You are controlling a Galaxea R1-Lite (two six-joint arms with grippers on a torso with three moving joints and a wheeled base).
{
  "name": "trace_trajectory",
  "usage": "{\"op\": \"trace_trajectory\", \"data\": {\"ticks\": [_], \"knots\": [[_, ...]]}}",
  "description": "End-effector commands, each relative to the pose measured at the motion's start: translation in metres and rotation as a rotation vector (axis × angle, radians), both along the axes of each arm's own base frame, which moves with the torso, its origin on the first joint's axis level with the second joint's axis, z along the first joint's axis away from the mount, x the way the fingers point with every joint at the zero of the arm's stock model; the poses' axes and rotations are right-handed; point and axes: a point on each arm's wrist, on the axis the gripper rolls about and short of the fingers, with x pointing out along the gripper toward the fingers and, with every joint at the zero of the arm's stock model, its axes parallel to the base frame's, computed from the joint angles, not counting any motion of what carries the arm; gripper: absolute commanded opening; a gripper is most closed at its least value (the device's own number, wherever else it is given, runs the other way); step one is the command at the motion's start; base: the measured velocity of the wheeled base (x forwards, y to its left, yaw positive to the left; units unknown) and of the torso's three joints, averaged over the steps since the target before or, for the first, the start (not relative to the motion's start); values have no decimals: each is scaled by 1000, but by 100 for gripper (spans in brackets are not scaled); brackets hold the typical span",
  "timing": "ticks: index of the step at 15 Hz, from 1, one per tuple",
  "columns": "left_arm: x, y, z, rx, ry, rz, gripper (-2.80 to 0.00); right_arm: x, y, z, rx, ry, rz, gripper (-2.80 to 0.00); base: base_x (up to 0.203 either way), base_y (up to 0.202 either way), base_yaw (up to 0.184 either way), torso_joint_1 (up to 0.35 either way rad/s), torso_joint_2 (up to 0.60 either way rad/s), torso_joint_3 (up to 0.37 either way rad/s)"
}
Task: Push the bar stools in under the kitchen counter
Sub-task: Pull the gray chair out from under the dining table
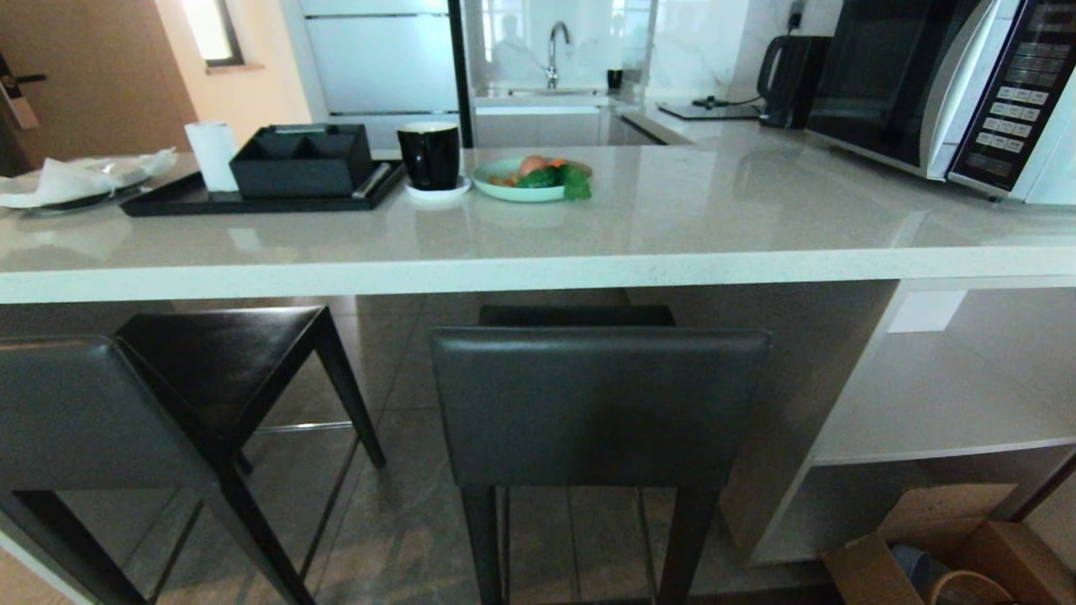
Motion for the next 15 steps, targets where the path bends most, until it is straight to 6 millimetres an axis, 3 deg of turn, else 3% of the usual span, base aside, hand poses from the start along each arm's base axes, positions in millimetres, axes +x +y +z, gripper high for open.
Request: {"op": "trace_trajectory", "data": {"ticks": [1,8,15], "knots": [[0,0,0,0,2,1,-280,0,0,0,0,0,2,-280,0,0,0,0,0,0],[0,0,0,0,2,1,-280,0,0,0,0,0,2,-280,10,0,0,0,1,0],[0,0,0,0,2,1,-280,0,0,0,-1,0,2,-280,192,0,2,4,-2,3]]}}
